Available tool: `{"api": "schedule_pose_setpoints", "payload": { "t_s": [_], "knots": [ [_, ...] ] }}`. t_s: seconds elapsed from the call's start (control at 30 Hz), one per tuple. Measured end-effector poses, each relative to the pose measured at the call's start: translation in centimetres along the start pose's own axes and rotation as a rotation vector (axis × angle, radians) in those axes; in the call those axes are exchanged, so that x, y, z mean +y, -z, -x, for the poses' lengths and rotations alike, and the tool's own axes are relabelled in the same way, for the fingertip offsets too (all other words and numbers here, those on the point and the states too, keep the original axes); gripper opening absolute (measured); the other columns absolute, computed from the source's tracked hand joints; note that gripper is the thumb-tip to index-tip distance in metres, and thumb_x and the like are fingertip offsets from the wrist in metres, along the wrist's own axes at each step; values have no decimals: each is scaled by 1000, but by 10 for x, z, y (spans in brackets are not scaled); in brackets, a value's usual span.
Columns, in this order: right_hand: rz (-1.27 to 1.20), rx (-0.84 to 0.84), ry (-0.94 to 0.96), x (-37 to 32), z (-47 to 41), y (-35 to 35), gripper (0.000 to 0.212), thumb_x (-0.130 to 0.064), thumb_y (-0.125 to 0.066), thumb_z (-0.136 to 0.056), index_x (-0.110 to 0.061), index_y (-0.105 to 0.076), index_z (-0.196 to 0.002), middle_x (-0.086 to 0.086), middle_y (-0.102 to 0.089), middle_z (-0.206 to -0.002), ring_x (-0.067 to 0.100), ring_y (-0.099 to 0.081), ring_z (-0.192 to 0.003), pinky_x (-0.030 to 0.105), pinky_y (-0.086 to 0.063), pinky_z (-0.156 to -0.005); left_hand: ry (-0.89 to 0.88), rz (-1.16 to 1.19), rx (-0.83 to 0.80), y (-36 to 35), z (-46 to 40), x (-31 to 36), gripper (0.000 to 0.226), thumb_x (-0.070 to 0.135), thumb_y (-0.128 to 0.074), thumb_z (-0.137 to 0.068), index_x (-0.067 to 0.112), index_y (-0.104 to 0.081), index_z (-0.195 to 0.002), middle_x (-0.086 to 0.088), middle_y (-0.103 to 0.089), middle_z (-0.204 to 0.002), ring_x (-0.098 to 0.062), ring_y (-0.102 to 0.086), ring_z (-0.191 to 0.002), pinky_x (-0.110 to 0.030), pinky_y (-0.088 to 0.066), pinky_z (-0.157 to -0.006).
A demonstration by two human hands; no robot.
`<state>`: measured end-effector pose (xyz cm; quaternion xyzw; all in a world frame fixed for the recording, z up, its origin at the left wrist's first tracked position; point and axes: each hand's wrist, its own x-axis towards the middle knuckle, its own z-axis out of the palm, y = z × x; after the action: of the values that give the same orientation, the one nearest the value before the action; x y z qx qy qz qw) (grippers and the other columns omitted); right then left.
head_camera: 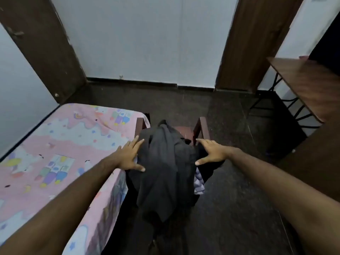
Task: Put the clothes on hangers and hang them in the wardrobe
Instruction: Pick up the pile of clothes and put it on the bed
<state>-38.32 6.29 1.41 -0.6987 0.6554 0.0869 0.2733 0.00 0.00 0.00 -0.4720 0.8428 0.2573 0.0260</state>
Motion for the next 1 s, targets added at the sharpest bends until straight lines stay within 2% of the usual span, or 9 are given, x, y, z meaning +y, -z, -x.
{"api": "schedule_pose_setpoints", "payload": {
  "t_s": [0.1, 0.17, 0.3, 0.43, 0.57, 0.7, 0.83, 0.9, 1.0],
  "knots": [
    [-201, -22, -184, 13, -33, -1, 117, -91, -52, -72, -21, -19, -159, 9, -28, -163, 34, -28, -148, 49, -26, -121, -11, 489, 56, -8, -15, -33, 81, 74, -69, -73, 46, -41, -144, 24, -48, -146, -1, -45, -134, -35, -38, -113],
    [-298, 47, -318, 28, -56, -9, 104, -86, -48, -80, -18, -29, -156, 13, -35, -159, 36, -33, -145, 49, -28, -119, 92, 771, 106, -20, -25, -52, 47, 52, -60, -96, 43, -50, -141, 22, -55, -141, -2, -49, -133, -33, -36, -115],
    [-518, 27, -480, 56, -108, -20, 116, -89, -58, -68, -13, -35, -153, 16, -45, -153, 36, -47, -136, 48, -38, -115, 414, 973, 97, -42, -53, -68, 74, 58, -47, -99, 15, -27, -156, 3, -31, -159, -16, -32, -145, -32, -26, -116],
    [-356, -138, -557, 72, -141, -19, 92, -76, -62, -81, -5, -56, -139, 18, -58, -140, 36, -59, -121, 40, -49, -102, 461, 1070, 235, -55, -73, -61, 57, 52, -46, -99, 19, -44, -145, 4, -54, -141, -13, -53, -125, -44, -38, -115],
    [-228, -75, -512, 87, -159, -14, 55, -58, -71, -86, -8, -64, -106, 15, -69, -113, 29, -67, -92, 41, -58, -85, 691, 1223, 322, -68, -85, -67, 48, 50, -44, -102, 17, -47, -136, 4, -59, -128, -23, -58, -118, -36, -45, -96],
    [-631, -128, -425, 86, -166, -2, 39, -39, -77, -88, -7, -69, -108, 10, -72, -106, 25, -70, -93, 39, -58, -87, 830, 1344, 191, -82, -99, -62, 24, 39, -47, -104, 21, -62, -113, 0, -67, -109, -24, -65, -102, -36, -53, -79],
    [-867, -298, -415, 68, -159, 24, 28, -38, -75, -90, -12, -74, -100, 3, -76, -92, 20, -73, -85, 28, -54, -70, 1029, 1206, 304, -86, -100, -56, 16, 16, -45, -105, 14, -60, -99, -8, -64, -100, -25, -63, -88, -35, -50, -73],
    [-895, -353, -380, 62, -155, 28, 30, -38, -77, -88, -12, -75, -103, 4, -78, -94, 22, -75, -87, 31, -57, -77, 1075, 1129, 347, -80, -97, -54, 20, 20, -49, -104, 6, -63, -98, -17, -67, -102, -35, -64, -93, -36, -49, -73],
    [-1050, -397, -286, 56, -148, 21, 38, -42, -77, -88, -16, -74, -116, 4, -75, -114, 21, -74, -100, 41, -55, -99, 1112, 1112, 476, -63, -91, -37, 30, 36, -54, -100, 9, -63, -90, -9, -65, -80, -25, -59, -72, -32, -43, -60]
  ]
}}
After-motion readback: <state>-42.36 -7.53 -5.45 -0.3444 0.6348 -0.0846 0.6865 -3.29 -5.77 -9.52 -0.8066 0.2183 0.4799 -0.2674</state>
